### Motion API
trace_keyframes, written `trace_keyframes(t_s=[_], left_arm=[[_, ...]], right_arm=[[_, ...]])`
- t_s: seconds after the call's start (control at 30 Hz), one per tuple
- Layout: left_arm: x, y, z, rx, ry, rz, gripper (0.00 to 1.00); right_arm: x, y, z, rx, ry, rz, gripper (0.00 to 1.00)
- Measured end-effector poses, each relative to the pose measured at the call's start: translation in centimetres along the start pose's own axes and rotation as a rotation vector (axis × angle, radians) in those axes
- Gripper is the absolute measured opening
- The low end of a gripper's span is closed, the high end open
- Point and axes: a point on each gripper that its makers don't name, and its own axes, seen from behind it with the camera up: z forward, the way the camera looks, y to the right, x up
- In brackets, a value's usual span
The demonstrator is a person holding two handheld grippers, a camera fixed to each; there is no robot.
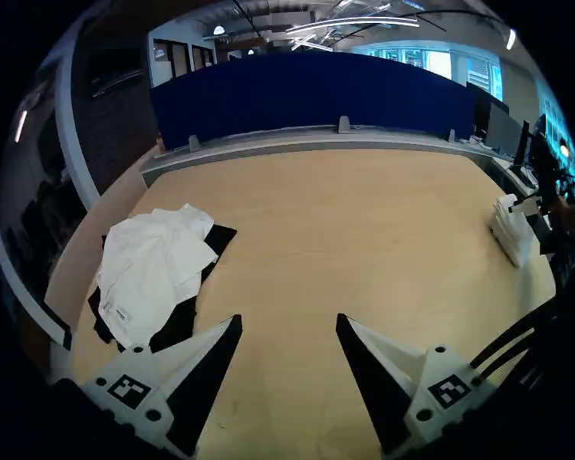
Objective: Fold towel
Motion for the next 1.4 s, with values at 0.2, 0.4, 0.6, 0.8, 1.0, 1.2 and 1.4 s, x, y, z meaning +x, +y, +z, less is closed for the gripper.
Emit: trace_keyframes(t_s=[0.2,0.4,0.6,0.8,1.0,1.2,1.4], left_arm=[[-0.1,-0.1,0.0,0.007,-0.003,-0.003,0.91],[-0.2,-0.3,0.1,0.011,-0.003,-0.014,0.91],[0.2,-0.3,0.2,0.007,0.003,-0.017,0.91],[0.5,-0.2,0.3,-0.004,0.011,-0.017,0.91],[0.7,0.0,0.4,-0.014,0.020,-0.026,0.91],[1.0,0.1,0.5,-0.020,0.029,-0.039,0.91],[1.4,0.3,0.6,-0.035,0.040,-0.053,0.91]], right_arm=[[-0.8,0.1,1.2,0.000,-0.027,-0.006,1.00],[0.4,-0.1,0.7,-0.006,0.005,-0.012,1.00],[1.0,-1.0,-1.6,-0.011,0.056,-0.026,1.00],[0.7,-1.1,-3.0,-0.039,0.077,-0.027,1.00],[2.3,-1.3,-5.5,-0.087,0.209,0.035,1.00],[4.1,-1.7,-9.2,-0.142,0.370,0.106,1.00],[4.9,-2.7,-11.7,-0.184,0.480,0.133,1.00]])
